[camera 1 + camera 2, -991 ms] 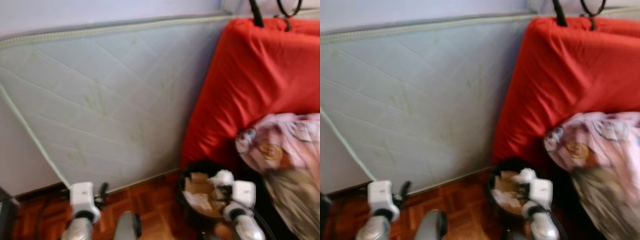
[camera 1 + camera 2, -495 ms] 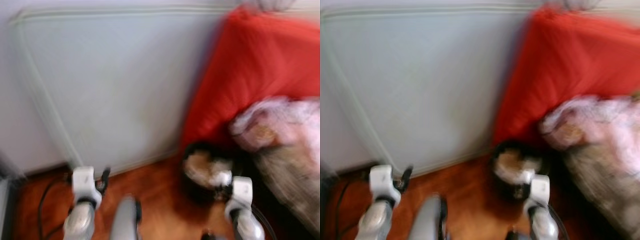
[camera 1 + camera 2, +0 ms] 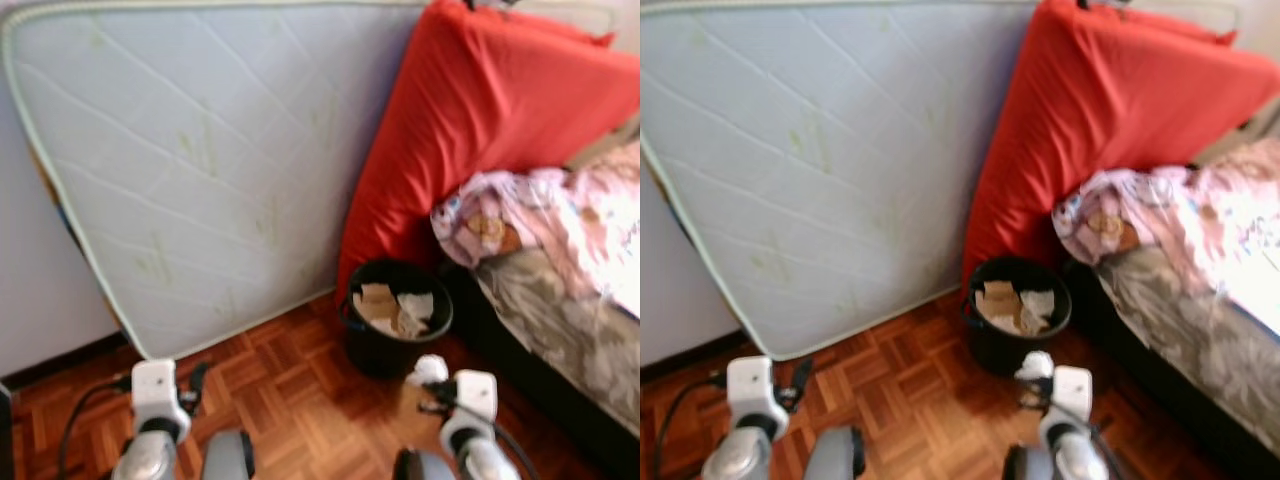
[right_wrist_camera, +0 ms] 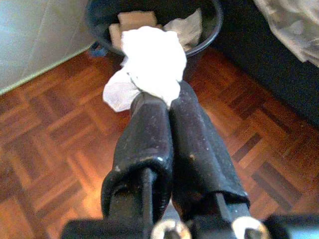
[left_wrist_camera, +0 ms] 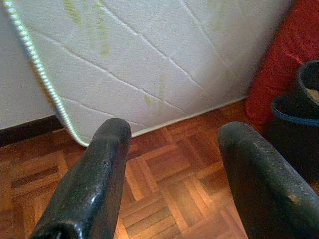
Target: Clean up the room
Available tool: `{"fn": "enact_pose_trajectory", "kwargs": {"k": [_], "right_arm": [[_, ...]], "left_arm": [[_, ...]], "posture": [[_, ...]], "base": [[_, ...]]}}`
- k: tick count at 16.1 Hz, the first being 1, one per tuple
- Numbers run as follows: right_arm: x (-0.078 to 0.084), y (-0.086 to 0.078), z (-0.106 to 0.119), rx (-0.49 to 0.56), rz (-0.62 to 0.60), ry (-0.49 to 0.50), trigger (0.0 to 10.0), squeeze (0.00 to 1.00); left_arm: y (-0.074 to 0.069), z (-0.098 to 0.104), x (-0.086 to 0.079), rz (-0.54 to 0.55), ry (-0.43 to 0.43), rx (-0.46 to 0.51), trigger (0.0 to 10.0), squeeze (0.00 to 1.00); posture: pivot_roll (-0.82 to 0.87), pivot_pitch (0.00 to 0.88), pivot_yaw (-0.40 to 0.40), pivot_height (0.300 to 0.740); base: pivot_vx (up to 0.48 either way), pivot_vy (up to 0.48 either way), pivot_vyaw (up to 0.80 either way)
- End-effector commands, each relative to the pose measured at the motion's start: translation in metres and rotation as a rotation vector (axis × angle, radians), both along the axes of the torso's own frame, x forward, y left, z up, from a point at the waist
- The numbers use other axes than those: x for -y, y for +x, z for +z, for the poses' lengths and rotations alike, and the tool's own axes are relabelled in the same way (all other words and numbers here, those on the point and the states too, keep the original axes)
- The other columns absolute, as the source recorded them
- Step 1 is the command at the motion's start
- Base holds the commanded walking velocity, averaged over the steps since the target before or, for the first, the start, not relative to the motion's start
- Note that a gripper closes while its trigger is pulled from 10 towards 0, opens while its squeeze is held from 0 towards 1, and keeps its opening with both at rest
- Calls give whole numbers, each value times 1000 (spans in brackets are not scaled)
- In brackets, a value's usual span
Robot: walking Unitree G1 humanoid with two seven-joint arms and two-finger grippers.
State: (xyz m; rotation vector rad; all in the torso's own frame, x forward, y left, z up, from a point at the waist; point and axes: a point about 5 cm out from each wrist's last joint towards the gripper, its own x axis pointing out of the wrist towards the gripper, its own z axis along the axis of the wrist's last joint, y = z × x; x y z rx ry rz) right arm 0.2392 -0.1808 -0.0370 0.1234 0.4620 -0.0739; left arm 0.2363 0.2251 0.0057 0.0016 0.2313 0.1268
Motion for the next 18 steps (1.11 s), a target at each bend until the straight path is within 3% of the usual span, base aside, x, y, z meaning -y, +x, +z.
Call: {"fn": "enact_pose_trajectory", "kwargs": {"k": [1, 8, 18], "right_arm": [[3, 6, 5, 18, -17, 1, 10000, 0], [2, 9, 5, 10, -28, 1, 10000, 0], [0, 11, 7, 10, -13, 5, 10000, 0]], "left_arm": [[2, 2, 2, -6, -9, 5, 10000, 0], [4, 3, 3, -12, -10, 3, 10000, 0], [6, 3, 3, -9, -10, 3, 10000, 0]], "posture": [[45, 0, -67, 603], [48, 0, -63, 603], [50, 0, -67, 603]], "base": [[0, 0, 0], [0, 0, 0], [274, 0, 0]]}}
